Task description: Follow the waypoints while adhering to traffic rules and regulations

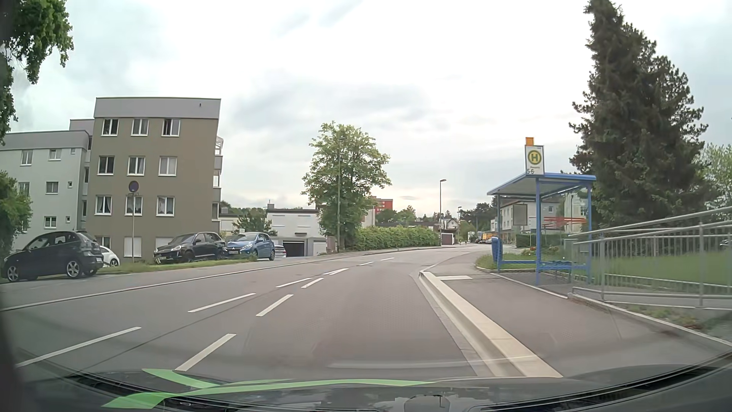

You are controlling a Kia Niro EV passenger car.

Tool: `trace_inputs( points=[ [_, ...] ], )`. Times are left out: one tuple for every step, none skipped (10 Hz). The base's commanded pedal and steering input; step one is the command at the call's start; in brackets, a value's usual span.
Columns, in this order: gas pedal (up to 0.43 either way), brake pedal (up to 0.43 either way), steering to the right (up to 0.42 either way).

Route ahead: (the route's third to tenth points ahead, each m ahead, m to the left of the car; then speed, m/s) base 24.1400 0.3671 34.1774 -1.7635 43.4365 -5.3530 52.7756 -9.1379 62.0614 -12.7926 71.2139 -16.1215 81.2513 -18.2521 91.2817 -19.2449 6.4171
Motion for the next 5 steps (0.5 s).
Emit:
trace_inputs(
  points=[
    [0.11, 0.0, -0.042],
    [0.11, 0.0, -0.04],
    [0.11, 0.0, -0.039],
    [0.11, 0.0, -0.037],
    [0.11, 0.0, -0.032]
  ],
)
